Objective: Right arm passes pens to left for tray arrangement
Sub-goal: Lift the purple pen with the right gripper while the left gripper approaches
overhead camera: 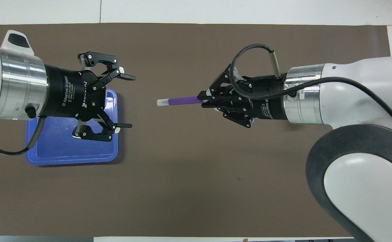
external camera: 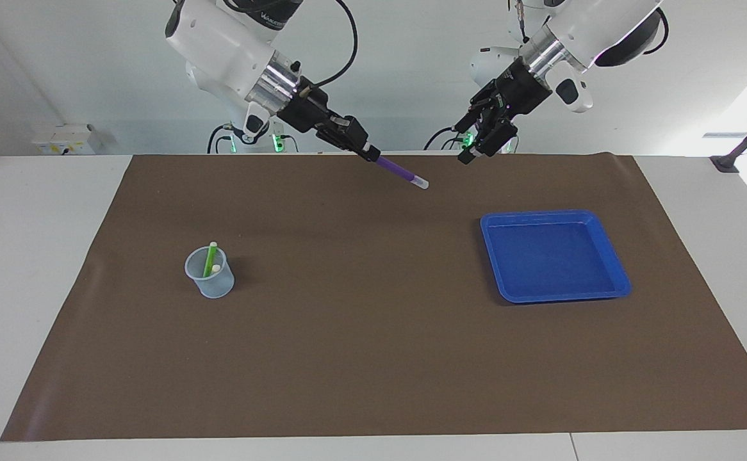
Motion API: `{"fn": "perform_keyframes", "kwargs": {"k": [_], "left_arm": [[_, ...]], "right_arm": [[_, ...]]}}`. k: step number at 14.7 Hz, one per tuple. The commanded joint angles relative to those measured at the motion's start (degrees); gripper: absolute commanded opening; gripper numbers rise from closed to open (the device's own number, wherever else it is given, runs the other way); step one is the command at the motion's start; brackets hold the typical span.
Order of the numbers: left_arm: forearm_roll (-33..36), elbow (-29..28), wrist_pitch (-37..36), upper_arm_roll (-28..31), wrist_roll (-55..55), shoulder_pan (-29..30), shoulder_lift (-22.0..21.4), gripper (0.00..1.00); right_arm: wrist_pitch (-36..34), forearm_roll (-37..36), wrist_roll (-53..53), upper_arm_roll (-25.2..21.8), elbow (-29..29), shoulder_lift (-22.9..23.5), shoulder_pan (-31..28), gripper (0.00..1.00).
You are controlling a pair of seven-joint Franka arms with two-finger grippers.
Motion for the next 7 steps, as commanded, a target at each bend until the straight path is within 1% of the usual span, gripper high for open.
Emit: {"fn": "perform_keyframes", "kwargs": {"k": [1,3,7], "left_arm": [[-1.9,-1.7,4.2,0.1,-8.3,-1.2,0.3,1.0],[-2.0,-3.3,7.9,0.0,-10.9,-2.7,0.3,1.0],[-1.7,-5.8,11.8,0.2,-11.9,-6.8,0.2,1.0]], "right_arm": [[0.7,2.9,1.5,0.0,1.2,1.0,0.5,0.0],[1.2,2.8,3.1,0.1,1.4,1.1,1.4,0.0],[2.1,2.7,4.4,0.1,2.0,1.1,2.5,0.0]]}}
